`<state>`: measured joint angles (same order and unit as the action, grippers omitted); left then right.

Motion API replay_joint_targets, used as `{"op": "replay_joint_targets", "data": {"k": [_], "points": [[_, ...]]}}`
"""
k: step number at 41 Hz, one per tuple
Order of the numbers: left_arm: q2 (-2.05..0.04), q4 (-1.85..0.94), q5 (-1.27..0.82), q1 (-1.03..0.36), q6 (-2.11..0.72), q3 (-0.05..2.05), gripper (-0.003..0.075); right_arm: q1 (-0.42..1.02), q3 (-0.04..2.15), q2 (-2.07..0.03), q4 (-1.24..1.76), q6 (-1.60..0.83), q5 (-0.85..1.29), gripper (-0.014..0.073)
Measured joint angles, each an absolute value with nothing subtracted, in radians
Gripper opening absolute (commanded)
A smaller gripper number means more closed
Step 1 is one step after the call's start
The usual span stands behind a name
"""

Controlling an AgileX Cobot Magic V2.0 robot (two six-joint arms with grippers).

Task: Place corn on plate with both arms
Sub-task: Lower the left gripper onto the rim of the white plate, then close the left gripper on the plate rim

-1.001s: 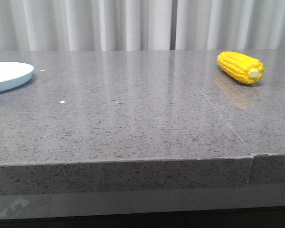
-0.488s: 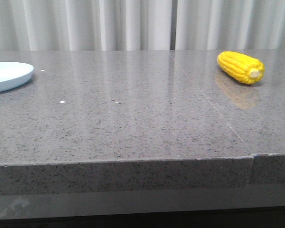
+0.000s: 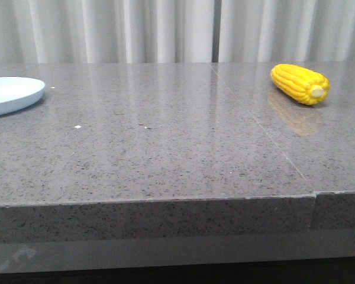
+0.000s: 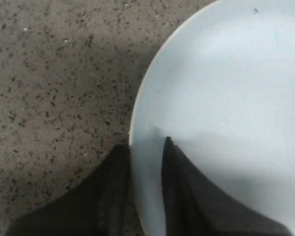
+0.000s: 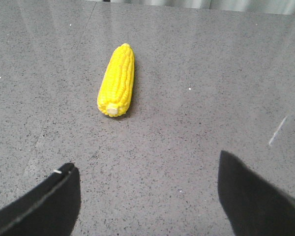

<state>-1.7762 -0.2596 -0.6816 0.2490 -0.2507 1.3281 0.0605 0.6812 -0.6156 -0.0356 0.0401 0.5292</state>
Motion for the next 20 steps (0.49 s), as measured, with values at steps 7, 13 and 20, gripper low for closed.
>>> {"op": "replay_joint_targets", "data": {"k": [7, 13, 20], "points": [[-1.776, -0.260, -0.686, 0.249, -0.251, 1.328, -0.0020, 0.061, 0.681, -0.616, -0.036, 0.040, 0.529, 0.0597], [-1.774, -0.265, -0.686, 0.249, -0.251, 1.328, -0.0020, 0.061, 0.681, -0.616, -0.036, 0.040, 0.529, 0.0597], [-1.717, -0.274, -0.688, 0.245, -0.251, 1.329, -0.0020, 0.061, 0.681, -0.616, -0.036, 0.040, 0.529, 0.0597]]}}
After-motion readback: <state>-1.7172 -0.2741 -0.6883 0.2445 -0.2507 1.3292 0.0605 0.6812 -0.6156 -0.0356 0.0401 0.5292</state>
